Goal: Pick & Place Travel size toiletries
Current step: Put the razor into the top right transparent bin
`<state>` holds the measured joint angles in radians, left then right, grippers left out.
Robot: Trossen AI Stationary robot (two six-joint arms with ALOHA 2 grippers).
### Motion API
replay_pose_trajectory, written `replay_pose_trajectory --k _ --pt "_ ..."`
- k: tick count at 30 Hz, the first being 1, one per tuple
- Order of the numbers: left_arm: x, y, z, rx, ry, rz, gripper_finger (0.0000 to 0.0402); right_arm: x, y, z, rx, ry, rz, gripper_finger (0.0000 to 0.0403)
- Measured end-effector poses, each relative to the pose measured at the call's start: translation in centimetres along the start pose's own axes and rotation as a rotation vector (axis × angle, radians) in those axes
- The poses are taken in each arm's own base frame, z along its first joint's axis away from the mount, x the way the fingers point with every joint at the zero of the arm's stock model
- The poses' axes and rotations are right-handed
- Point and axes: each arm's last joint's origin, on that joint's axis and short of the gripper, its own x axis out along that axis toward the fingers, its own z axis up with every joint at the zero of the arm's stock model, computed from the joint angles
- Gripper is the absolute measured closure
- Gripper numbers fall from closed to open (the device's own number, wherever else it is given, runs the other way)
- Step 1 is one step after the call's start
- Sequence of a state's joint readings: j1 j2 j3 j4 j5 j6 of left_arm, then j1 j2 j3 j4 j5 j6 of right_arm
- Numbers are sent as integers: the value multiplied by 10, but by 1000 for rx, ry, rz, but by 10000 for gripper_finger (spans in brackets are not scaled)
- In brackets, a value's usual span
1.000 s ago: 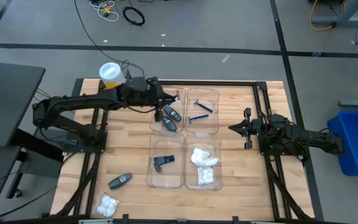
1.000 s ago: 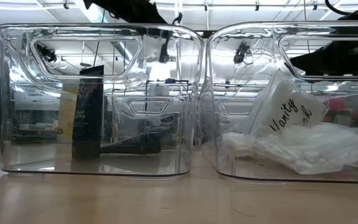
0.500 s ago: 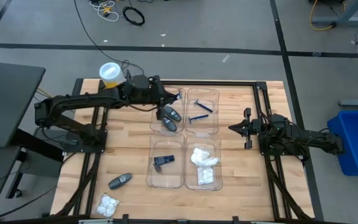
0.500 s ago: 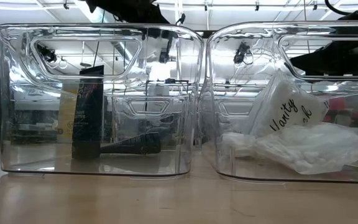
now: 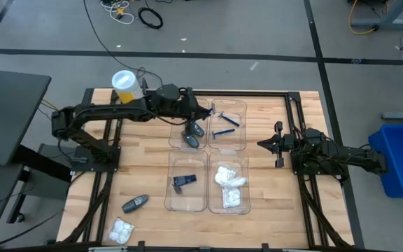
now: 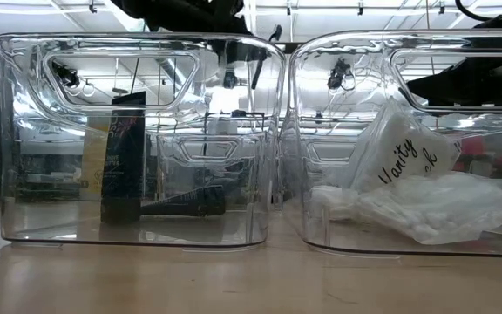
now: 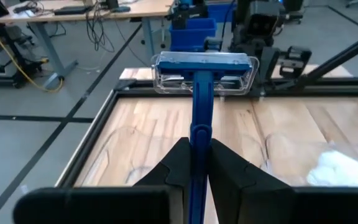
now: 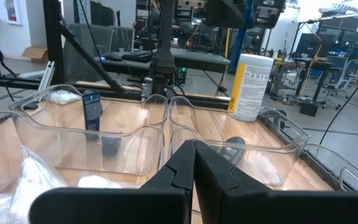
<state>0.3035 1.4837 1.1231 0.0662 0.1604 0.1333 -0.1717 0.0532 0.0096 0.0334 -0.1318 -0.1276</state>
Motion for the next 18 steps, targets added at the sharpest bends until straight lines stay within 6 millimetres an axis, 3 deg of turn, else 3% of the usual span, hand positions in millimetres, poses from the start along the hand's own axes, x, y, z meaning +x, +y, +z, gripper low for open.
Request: replay_pose_trajectory --k 12,18 --pt "-1 3 21 30 -60 -2 358 0 0 0 0 0 1 389" --pt "-1 4 22 30 -61 -2 359 0 0 0 0 0 1 389"
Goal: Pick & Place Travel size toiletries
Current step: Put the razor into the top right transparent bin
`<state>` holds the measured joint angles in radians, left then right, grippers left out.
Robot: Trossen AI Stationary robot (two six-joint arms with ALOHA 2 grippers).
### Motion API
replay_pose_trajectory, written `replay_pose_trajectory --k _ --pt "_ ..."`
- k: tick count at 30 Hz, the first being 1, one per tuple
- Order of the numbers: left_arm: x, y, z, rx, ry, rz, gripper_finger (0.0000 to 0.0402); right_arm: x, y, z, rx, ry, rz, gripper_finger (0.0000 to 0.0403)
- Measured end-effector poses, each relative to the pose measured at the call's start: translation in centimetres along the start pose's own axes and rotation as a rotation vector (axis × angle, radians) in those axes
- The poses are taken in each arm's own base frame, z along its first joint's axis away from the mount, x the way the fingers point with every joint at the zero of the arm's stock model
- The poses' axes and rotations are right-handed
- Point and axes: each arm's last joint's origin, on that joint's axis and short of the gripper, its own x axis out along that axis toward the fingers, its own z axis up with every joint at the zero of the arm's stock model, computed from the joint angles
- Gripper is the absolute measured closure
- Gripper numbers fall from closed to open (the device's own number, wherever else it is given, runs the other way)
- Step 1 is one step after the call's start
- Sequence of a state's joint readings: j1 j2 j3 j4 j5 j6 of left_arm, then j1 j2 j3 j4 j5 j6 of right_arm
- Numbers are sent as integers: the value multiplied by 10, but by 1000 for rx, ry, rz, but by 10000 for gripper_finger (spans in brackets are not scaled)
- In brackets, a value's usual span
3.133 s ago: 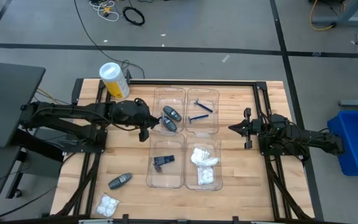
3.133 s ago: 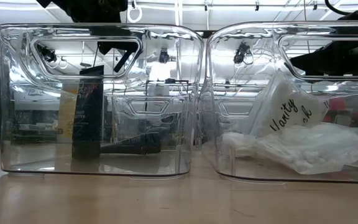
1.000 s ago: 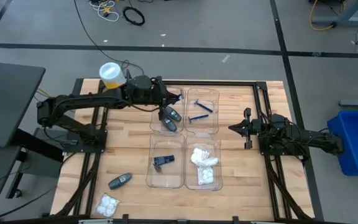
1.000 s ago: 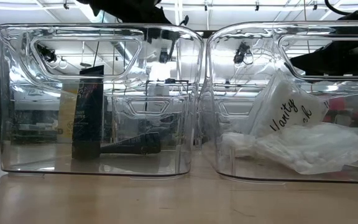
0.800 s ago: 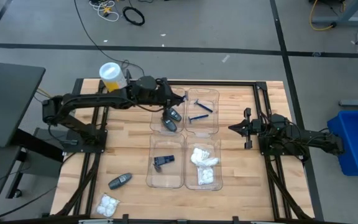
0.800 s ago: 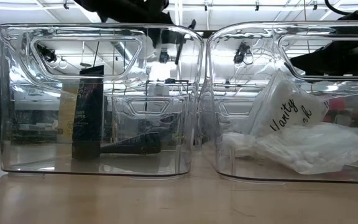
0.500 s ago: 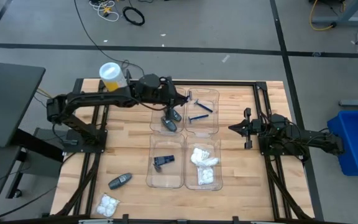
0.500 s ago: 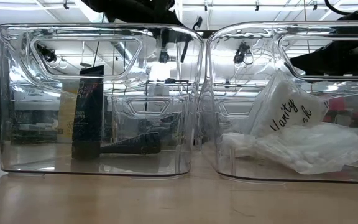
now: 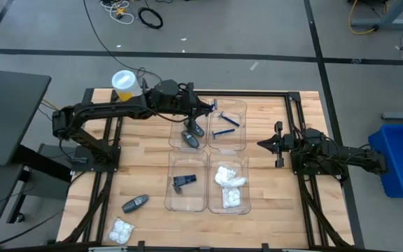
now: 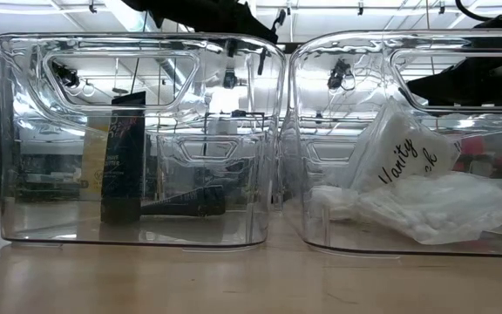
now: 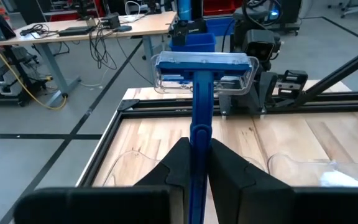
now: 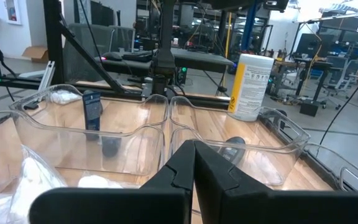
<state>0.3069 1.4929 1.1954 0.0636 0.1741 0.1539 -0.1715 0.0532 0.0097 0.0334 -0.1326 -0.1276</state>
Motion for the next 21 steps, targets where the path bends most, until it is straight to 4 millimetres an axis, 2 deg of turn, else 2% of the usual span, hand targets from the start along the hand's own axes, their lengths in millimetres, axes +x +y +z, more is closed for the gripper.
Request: replay_pose_trajectory --k 8,21 --pt "7 0 -4 -17 2 -24 355 0 0 0 0 0 0 389" --pt "46 5 -33 -46 -24 -138 355 0 0 0 0 0 -1 389"
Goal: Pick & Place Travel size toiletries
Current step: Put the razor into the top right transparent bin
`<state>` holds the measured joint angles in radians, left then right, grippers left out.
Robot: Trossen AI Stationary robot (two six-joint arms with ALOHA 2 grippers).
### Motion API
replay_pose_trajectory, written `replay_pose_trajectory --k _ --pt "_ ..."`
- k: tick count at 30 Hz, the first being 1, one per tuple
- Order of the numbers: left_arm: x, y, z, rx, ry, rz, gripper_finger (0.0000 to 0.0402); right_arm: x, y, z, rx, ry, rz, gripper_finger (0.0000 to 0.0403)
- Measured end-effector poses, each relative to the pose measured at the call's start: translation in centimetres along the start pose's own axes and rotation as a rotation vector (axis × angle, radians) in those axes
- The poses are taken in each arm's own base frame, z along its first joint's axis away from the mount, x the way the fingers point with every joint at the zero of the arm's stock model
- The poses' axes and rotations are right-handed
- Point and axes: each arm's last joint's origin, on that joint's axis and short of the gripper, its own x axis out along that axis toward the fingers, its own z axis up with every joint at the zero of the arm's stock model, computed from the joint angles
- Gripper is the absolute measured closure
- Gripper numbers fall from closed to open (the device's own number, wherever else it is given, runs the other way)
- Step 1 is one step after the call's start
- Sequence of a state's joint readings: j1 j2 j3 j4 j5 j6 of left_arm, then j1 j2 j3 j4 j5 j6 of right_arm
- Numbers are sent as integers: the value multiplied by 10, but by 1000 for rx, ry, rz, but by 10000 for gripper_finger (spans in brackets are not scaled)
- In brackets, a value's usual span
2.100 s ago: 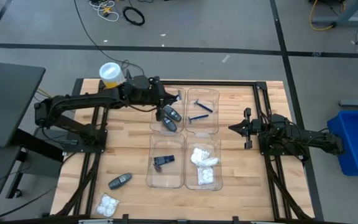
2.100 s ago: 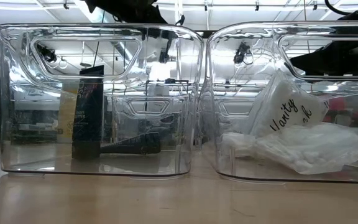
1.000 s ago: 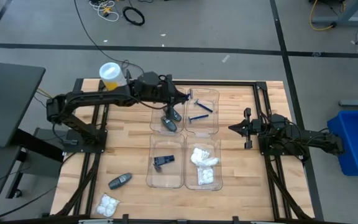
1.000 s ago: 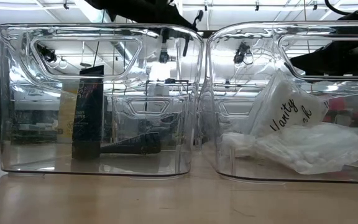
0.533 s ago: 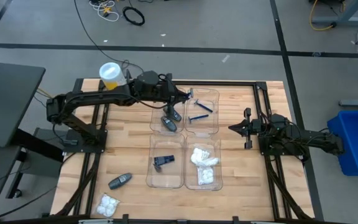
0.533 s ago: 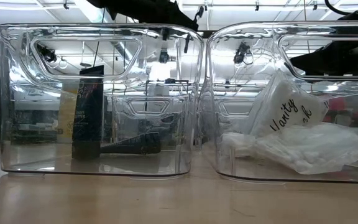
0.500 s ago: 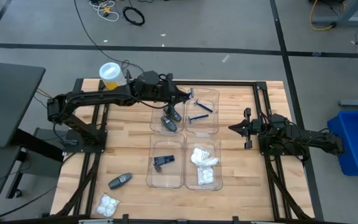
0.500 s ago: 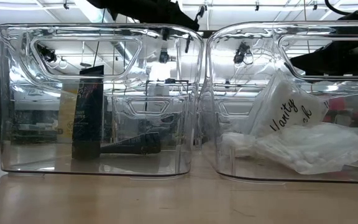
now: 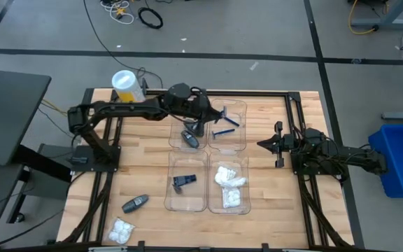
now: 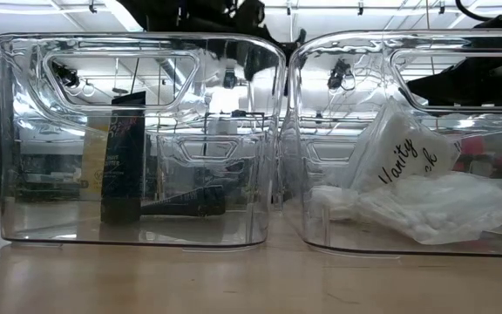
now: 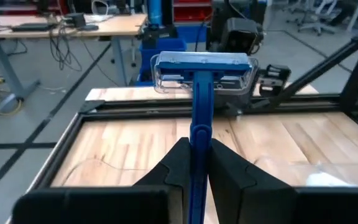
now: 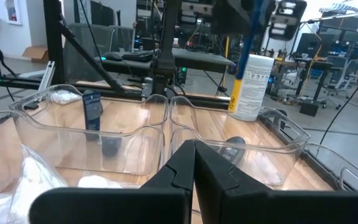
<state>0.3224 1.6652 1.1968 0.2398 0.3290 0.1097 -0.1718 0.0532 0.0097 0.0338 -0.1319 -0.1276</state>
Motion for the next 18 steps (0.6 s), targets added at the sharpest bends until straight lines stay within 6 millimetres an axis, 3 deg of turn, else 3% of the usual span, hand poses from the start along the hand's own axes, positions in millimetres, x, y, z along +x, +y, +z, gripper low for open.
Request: replay_pose_trajectory --k 11,18 --pt "14 15 -24 -71 39 -11 355 0 0 0 0 0 1 389" --pt "17 16 -26 -87 26 -14 356 0 0 0 0 0 0 389"
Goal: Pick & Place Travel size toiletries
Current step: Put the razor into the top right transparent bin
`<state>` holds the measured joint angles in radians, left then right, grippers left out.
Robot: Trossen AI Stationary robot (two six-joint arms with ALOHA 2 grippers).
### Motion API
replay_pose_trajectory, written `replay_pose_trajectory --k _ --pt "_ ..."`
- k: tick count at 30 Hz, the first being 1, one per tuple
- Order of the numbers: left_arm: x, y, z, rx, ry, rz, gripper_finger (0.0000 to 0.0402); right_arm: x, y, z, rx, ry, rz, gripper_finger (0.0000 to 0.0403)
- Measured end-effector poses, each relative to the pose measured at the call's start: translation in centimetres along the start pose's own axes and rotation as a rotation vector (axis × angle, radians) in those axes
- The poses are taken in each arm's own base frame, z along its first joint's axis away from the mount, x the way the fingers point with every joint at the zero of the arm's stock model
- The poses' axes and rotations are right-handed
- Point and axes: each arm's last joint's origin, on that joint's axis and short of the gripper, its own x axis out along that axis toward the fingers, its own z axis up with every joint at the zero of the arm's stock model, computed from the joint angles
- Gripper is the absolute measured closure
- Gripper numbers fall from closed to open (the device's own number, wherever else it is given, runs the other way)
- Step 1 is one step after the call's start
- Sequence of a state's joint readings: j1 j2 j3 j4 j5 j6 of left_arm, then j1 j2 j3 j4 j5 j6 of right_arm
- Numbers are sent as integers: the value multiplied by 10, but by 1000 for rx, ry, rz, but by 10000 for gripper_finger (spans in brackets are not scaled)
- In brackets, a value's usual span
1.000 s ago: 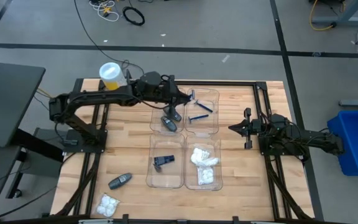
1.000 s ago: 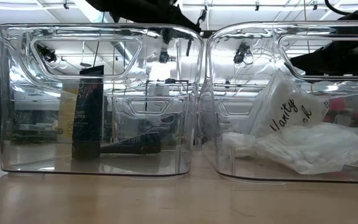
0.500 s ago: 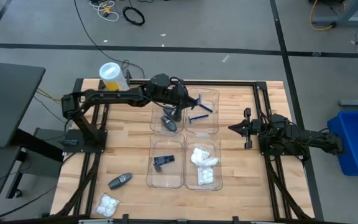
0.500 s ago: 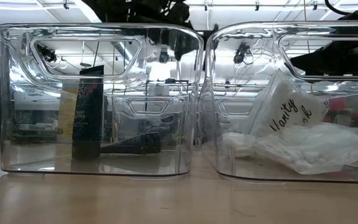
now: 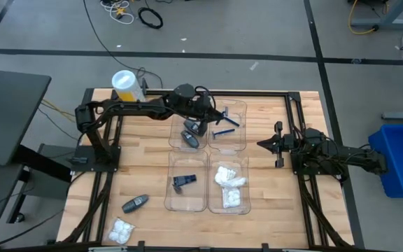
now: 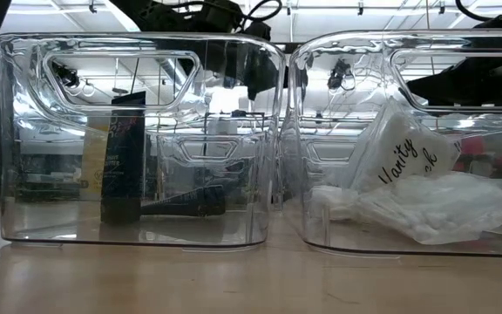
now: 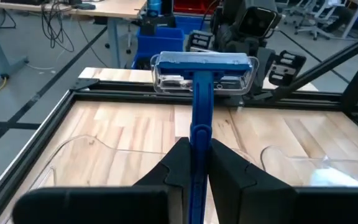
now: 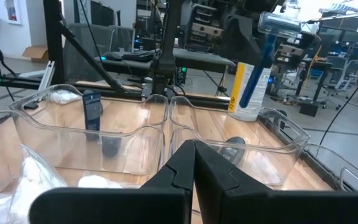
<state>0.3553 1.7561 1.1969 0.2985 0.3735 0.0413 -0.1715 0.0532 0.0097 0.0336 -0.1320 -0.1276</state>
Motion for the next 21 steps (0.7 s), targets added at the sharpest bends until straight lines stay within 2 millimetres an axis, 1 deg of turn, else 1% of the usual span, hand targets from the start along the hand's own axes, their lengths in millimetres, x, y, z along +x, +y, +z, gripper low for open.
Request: replay_pose_trajectory --k 4,10,14,17,19,21 --pt "0 0 2 -15 32 2 356 0 0 0 0 0 0 389" --pt "-2 2 26 33 154 47 359 0 0 0 0 0 0 389" --pt "-5 3 46 43 165 76 355 0 0 0 0 0 0 389" --pt "-7 2 55 42 164 82 359 0 0 0 0 0 0 389" --pt "-4 4 61 36 153 81 360 0 0 0 0 0 0 389" --pt "-4 5 62 12 176 73 360 0 0 0 0 0 0 389"
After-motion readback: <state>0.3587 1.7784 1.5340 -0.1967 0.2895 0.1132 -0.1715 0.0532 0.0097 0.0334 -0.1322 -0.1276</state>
